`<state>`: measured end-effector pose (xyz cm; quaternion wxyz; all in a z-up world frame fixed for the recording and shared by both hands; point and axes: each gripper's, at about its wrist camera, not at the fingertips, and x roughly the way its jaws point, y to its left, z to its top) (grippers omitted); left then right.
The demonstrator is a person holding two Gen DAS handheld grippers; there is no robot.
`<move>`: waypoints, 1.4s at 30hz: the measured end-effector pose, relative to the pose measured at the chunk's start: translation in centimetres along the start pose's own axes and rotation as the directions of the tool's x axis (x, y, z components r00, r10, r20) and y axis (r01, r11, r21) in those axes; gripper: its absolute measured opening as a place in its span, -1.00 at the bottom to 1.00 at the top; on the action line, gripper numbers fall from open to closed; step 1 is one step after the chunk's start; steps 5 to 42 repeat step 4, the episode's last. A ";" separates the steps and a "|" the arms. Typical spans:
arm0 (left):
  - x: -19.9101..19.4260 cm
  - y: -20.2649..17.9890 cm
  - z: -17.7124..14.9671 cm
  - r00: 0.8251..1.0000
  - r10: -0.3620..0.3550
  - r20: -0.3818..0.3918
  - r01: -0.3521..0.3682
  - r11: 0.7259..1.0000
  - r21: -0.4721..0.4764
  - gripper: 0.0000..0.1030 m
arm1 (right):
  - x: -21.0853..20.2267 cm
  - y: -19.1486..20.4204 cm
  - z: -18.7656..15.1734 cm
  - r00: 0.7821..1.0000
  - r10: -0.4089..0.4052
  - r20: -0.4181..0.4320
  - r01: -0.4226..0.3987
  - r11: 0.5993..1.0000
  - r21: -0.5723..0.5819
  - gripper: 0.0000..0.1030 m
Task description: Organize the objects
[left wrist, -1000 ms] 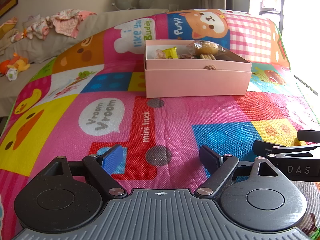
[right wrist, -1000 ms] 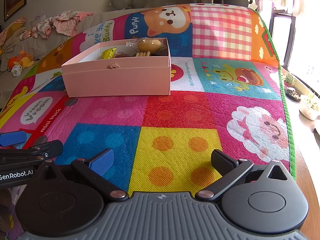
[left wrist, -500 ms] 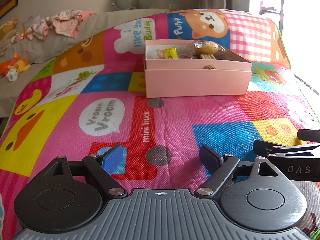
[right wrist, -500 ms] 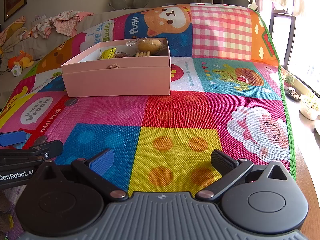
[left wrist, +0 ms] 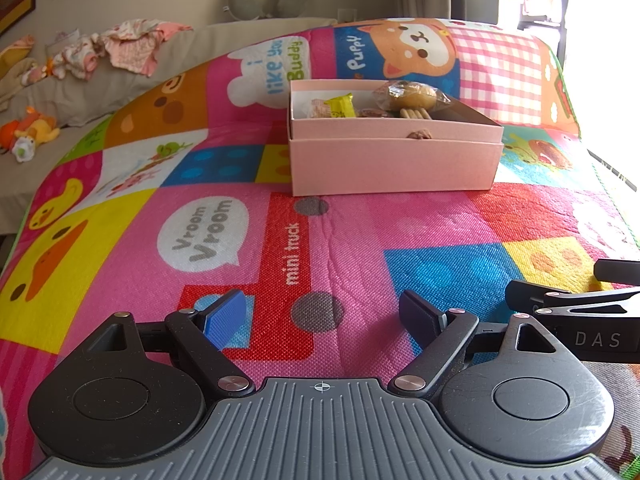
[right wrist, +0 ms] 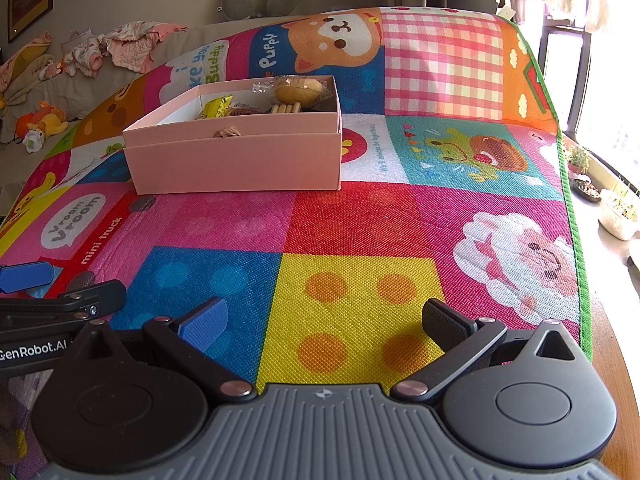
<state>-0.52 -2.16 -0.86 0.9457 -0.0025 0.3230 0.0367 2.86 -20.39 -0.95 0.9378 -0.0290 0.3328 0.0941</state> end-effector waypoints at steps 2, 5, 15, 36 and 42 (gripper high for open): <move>0.0 0.0 0.0 1.000 -0.004 0.000 0.004 1.000 0.001 0.72 | 0.0 0.0 0.0 1.000 0.000 0.000 0.000 1.000 0.000 1.00; 0.0 0.0 0.1 1.000 -0.005 0.000 0.005 1.000 0.001 0.72 | 0.0 0.0 0.0 1.000 0.000 0.000 0.000 1.000 0.000 1.00; 0.0 0.0 0.1 1.000 -0.005 0.000 0.005 1.000 0.001 0.72 | 0.0 0.0 0.0 1.000 0.000 0.000 0.000 1.000 0.000 1.00; 0.0 0.0 0.1 1.000 -0.005 0.000 0.005 1.000 0.001 0.72 | 0.0 0.0 0.0 1.000 0.000 0.000 0.000 1.000 0.000 1.00; 0.0 0.0 0.1 1.000 -0.005 0.000 0.005 1.000 0.001 0.72 | 0.0 0.0 0.0 1.000 0.000 0.000 0.000 1.000 0.000 1.00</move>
